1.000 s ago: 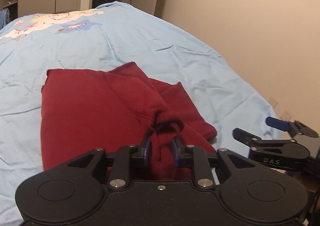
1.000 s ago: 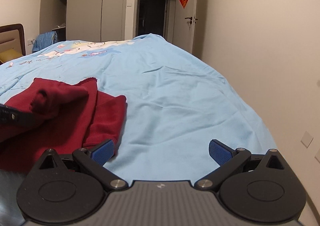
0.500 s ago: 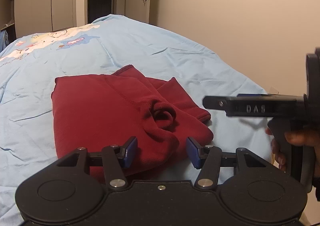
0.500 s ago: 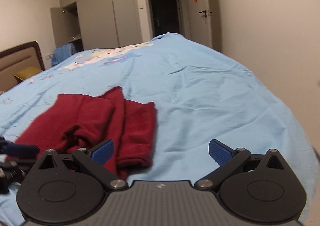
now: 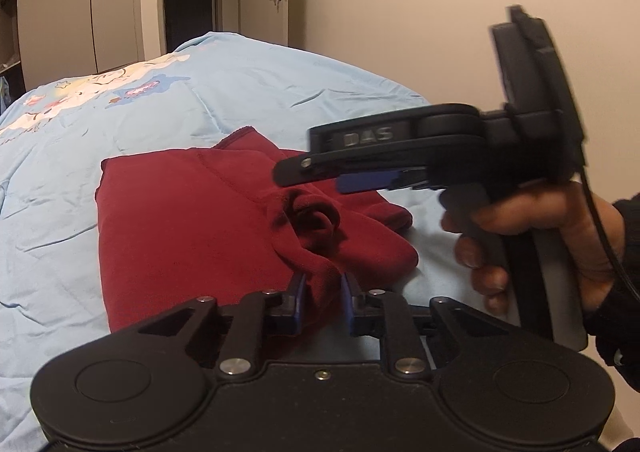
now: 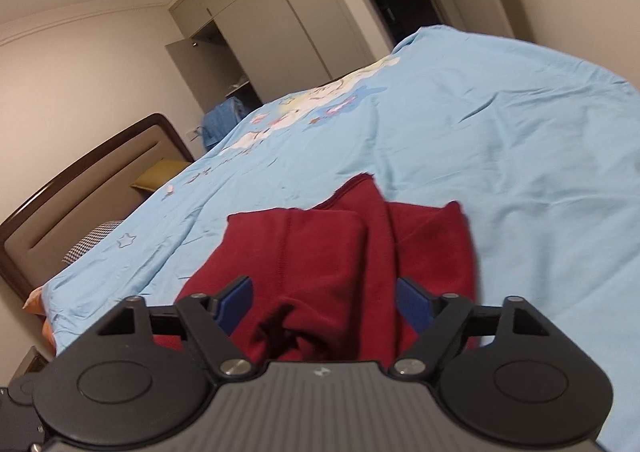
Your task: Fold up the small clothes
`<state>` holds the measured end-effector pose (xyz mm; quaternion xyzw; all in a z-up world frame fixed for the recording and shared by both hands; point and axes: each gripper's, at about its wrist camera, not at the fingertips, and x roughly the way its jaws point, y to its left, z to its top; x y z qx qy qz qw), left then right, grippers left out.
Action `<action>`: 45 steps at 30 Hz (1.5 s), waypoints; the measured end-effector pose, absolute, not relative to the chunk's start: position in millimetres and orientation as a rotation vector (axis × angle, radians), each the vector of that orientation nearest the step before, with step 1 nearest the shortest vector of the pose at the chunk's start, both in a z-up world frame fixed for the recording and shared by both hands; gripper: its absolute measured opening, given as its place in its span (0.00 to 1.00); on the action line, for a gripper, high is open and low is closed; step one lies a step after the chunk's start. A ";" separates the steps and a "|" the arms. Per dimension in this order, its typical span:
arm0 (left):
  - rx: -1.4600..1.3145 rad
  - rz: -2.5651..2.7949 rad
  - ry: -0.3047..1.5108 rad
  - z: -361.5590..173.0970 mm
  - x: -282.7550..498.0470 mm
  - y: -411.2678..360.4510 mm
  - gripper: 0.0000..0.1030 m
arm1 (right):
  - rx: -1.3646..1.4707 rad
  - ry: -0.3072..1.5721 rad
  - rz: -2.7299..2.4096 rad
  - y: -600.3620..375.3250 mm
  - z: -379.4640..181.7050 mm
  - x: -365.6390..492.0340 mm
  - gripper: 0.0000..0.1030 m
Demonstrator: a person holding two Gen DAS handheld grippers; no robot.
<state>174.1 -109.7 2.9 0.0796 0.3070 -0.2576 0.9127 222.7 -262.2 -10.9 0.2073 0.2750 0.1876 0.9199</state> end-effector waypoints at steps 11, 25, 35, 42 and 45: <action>0.086 -0.539 0.642 1.9 180.7 -103.8 0.07 | 0.514 0.679 0.363 -244.0 -34.2 253.8 0.25; 0.080 -0.648 0.587 13.8 186.3 -137.5 0.06 | 0.415 0.511 0.272 -262.8 1.9 240.8 0.12; 0.086 -0.686 0.612 8.3 194.8 -153.0 0.06 | 0.463 0.503 0.171 -299.4 -5.1 232.8 0.05; 0.084 -0.688 0.631 8.5 202.5 -155.6 0.06 | 0.467 0.536 0.173 -298.1 -12.8 231.2 0.05; 0.092 -0.694 0.628 8.6 202.7 -159.9 0.06 | 0.456 0.528 0.166 -297.0 -12.9 229.6 0.05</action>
